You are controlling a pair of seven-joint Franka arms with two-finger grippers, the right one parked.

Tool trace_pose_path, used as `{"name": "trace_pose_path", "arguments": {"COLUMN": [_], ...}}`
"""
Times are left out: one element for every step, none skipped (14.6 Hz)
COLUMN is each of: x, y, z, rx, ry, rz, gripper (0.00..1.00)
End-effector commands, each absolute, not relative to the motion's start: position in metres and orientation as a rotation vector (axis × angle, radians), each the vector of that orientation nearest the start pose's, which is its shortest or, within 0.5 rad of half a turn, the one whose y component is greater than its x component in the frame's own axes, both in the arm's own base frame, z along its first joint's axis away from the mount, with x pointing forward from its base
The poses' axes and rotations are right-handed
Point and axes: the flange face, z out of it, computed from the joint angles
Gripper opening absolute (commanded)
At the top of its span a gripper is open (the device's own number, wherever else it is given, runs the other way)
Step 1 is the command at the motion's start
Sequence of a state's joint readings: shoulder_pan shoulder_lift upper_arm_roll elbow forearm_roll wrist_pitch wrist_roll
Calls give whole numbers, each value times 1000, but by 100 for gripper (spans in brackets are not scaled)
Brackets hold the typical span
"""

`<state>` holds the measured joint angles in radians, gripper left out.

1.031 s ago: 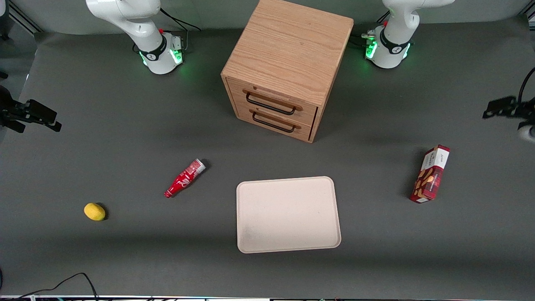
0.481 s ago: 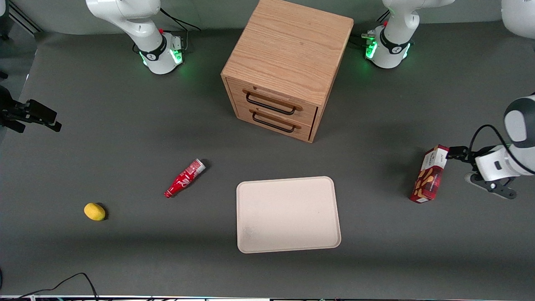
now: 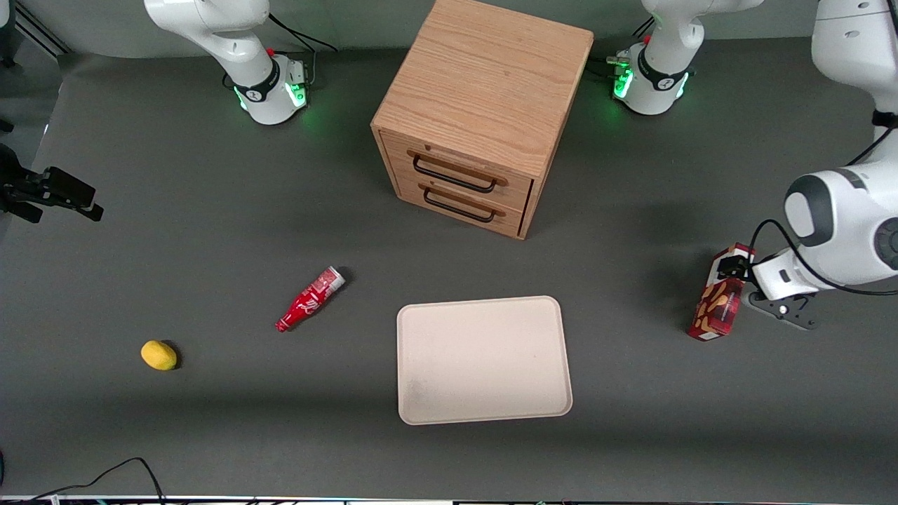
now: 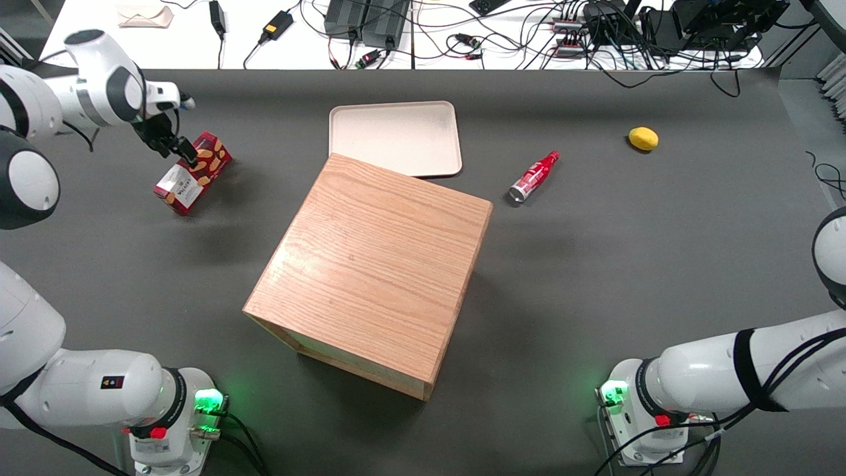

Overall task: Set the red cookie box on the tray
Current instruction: 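Lower the left gripper onto the red plaid cookie box and close it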

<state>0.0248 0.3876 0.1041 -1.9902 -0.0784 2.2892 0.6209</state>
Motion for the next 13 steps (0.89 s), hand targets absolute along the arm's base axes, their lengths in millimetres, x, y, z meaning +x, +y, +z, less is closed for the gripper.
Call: {"name": "trace_pose_path", "arguments": {"x": [587,587,585,585,585,585,585,584,585,584,585,586,588], "y": [67,67,68,69,69,71,72,72,72,72,72,73,76], "z": [235,228,221,220,220,221,221,221,221,221,222,228,236], "rx": [-3103,-3099,-3097,-3097,-3100,-3103,-3103,-3104,-3104,-3105,-3105,-3107,-3111], "ry": [720,718,716,714,712,706,704,706,707,707,707,706,702], "rz": [64,56,55,55,66,65,68,70,70,74,74,76,84], "gripper": [100,100,92,52,15,0,0,0,0,0,0,0,0]}}
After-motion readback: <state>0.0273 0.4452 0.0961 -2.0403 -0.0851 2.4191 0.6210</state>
